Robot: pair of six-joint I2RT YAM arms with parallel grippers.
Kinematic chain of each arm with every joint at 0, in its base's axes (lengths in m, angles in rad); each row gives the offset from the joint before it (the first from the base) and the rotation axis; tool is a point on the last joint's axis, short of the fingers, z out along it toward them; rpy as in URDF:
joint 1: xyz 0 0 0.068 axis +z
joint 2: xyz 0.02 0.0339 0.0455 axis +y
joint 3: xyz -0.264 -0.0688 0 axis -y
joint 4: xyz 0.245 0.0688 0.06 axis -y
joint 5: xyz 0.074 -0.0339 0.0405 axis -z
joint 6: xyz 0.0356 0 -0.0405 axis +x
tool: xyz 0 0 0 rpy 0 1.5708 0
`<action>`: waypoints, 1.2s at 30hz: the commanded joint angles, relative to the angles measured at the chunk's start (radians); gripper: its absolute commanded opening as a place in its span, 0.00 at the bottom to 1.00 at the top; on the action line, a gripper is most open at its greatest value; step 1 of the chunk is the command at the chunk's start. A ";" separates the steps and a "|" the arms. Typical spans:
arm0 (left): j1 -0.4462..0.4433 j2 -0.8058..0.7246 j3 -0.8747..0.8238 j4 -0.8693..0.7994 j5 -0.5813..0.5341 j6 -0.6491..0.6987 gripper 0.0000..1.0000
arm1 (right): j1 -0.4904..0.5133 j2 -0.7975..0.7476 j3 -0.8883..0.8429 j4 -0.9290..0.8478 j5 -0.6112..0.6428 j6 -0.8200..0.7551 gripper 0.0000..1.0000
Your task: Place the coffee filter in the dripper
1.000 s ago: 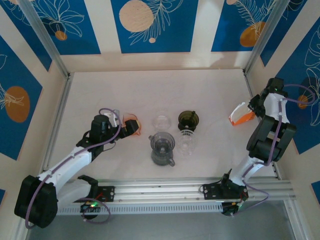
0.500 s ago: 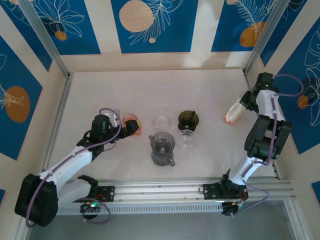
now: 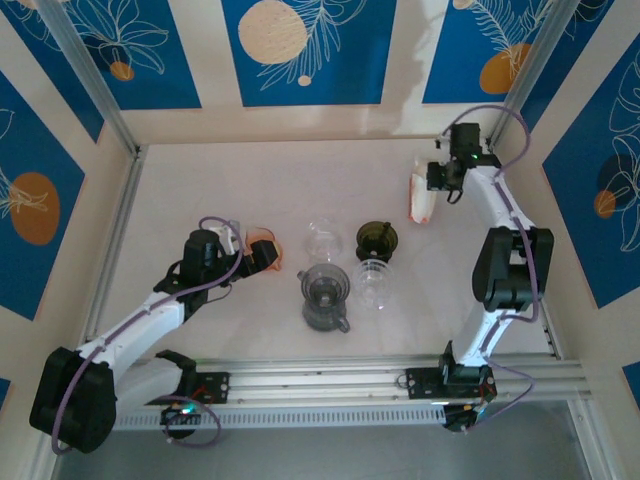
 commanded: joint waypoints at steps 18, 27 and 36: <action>-0.003 -0.002 0.041 -0.046 0.000 -0.002 1.00 | 0.085 0.136 0.134 0.014 0.002 -0.028 0.36; -0.003 0.001 0.056 -0.059 -0.001 -0.001 1.00 | 0.116 -0.009 0.058 0.061 0.016 0.133 0.45; -0.003 0.006 0.058 -0.069 -0.001 -0.005 1.00 | 0.176 0.084 0.117 -0.063 0.030 0.198 0.36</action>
